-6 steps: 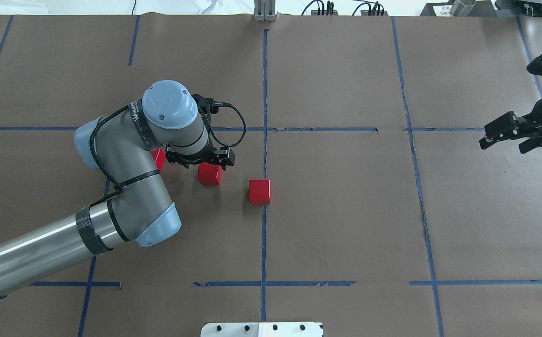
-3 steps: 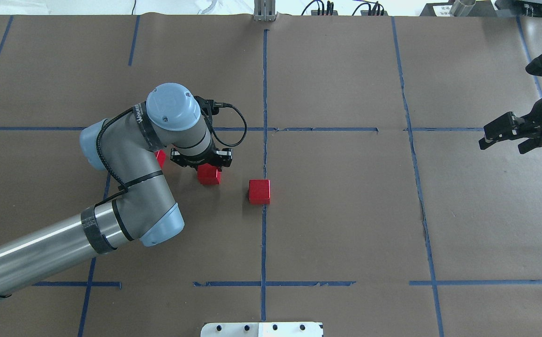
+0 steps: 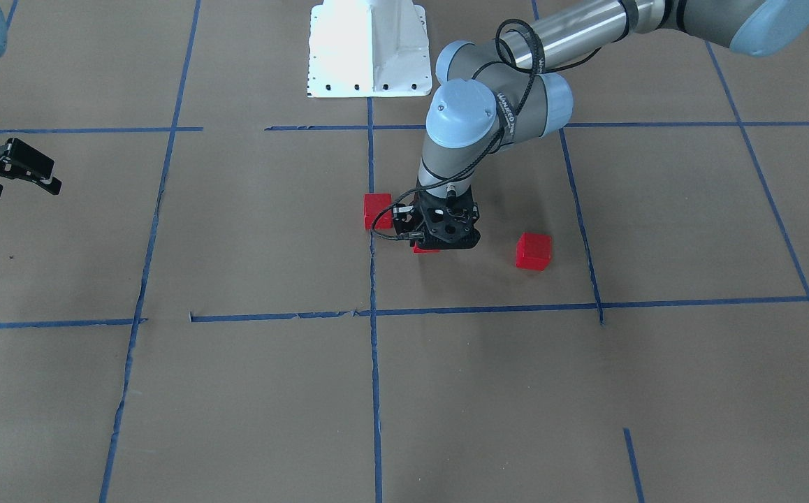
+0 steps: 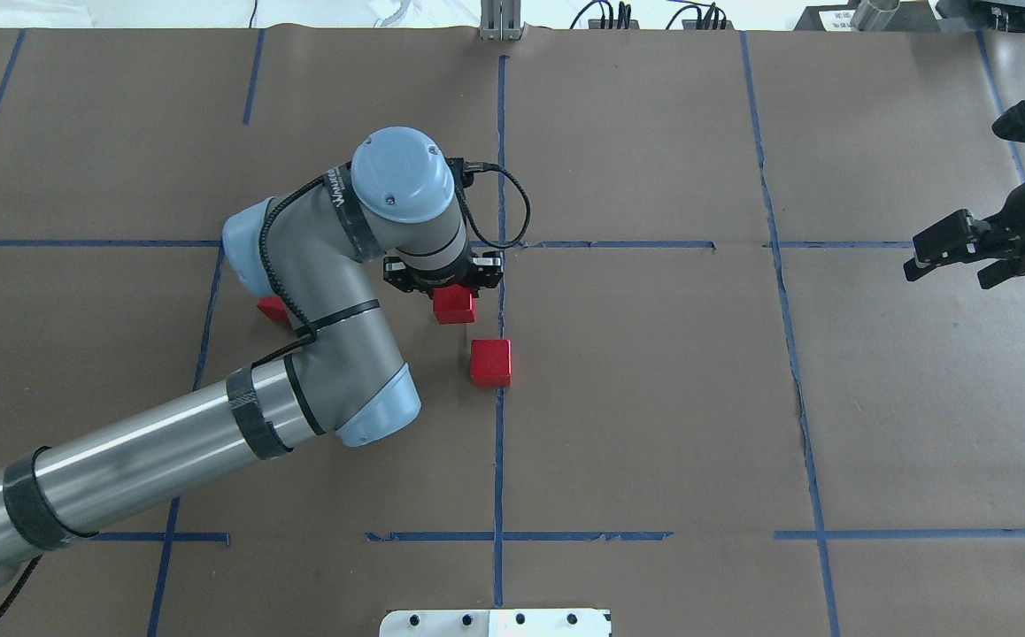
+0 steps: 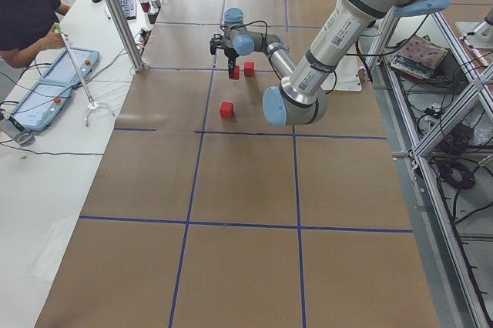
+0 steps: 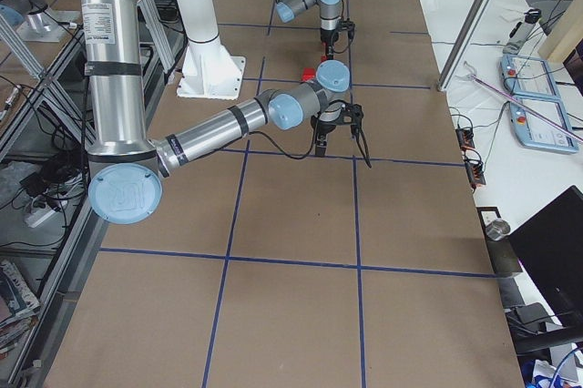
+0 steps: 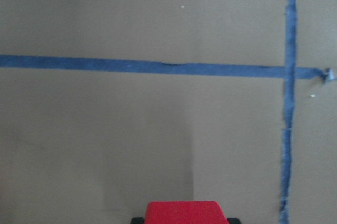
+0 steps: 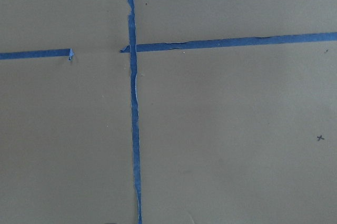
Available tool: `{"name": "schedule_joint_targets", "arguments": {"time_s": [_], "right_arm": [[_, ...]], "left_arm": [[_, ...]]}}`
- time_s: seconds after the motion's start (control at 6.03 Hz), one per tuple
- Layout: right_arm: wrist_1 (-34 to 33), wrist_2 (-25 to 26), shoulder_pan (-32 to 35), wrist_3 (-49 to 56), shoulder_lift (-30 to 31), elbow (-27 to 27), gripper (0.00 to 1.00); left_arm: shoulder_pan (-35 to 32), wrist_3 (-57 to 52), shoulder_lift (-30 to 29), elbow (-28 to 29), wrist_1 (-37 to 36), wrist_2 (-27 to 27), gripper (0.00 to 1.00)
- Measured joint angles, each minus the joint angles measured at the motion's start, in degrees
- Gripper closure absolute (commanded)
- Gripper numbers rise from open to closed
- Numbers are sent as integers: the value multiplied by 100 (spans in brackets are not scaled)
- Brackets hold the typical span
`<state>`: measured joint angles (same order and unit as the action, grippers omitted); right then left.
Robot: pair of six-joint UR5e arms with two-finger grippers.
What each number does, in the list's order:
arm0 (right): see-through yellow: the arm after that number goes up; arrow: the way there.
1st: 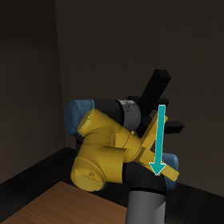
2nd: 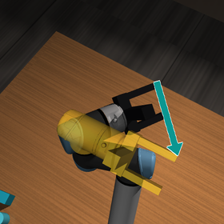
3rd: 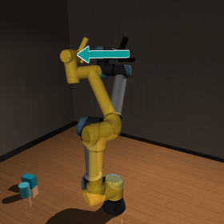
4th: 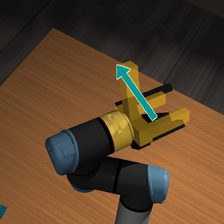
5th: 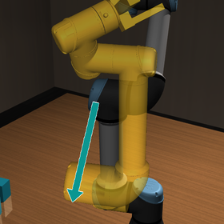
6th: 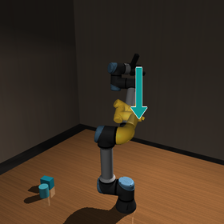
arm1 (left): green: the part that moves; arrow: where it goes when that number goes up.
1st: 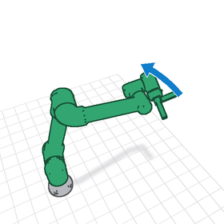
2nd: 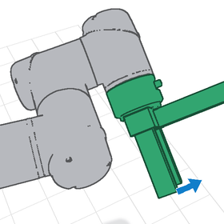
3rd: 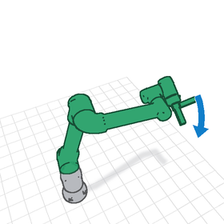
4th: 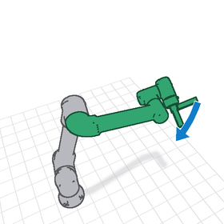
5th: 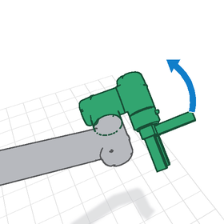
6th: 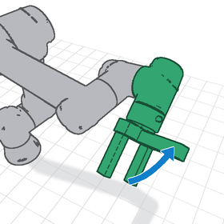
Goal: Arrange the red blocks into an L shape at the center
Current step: 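Carry the cube with the left gripper beside the placed center cube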
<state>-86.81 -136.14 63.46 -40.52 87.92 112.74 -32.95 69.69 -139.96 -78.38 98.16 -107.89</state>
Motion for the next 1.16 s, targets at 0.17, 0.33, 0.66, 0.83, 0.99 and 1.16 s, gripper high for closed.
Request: {"name": "schedule_joint_targets", "arguments": {"time_s": [0.17, 0.33, 0.66, 0.83, 0.99, 1.16], "right_arm": [[-2, 0, 0, 0, 7, -1, 0], [-2, 0, 0, 0, 9, -2, 0], [-2, 6, -4, 0, 3, -10, 0], [-2, 6, -6, 0, 0, -8, 0], [-2, 2, -6, 0, -2, -3, 0], [-2, -2, -5, 0, -10, 1, 0]], "left_arm": [[26, 7, -177, 195, 9, 47, 100], [72, 9, -240, 268, 16, 64, 100], [237, 33, -259, 302, 19, 148, 100], [282, 52, -252, 304, 19, 165, 100], [300, 59, -240, 305, 22, 170, 100], [304, 61, -234, 306, 31, 172, 100]]}}
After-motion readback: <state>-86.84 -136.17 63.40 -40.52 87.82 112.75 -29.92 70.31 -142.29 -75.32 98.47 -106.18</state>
